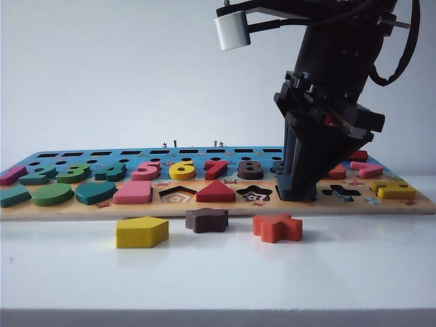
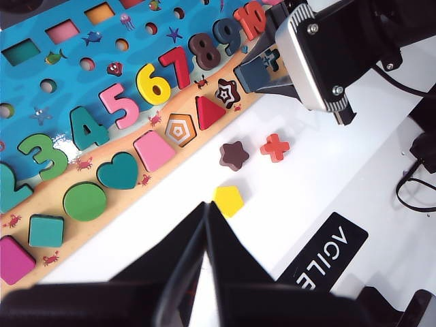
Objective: Insert the cube into the slot.
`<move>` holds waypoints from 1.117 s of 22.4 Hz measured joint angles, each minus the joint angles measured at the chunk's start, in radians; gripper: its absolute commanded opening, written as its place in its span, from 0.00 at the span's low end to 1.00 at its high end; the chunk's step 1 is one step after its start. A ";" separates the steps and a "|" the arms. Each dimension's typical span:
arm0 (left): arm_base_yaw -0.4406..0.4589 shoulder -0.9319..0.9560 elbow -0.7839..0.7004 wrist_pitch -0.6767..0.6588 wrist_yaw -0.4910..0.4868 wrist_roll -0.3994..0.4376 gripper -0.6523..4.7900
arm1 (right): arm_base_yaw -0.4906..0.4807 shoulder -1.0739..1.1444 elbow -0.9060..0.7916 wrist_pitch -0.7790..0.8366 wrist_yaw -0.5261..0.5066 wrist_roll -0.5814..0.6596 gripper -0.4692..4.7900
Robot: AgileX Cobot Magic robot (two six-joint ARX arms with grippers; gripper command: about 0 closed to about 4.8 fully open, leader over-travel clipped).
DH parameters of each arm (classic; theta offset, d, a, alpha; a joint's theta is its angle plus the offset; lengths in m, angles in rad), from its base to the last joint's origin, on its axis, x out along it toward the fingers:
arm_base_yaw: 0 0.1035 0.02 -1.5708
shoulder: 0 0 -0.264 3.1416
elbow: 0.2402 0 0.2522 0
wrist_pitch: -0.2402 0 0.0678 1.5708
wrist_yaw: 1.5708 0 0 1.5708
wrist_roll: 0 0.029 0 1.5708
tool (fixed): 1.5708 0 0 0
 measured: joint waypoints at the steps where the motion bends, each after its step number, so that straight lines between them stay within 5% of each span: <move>1: 0.000 0.000 0.000 0.000 0.000 0.000 0.15 | 0.000 0.000 0.000 0.000 0.000 0.000 0.27; 16: 0.000 0.000 0.000 0.000 0.000 0.000 0.15 | 0.000 0.000 0.000 0.008 0.000 0.000 0.47; 25: 0.000 0.000 0.000 0.000 0.000 0.000 0.15 | 0.000 0.000 0.000 0.013 0.001 0.003 0.47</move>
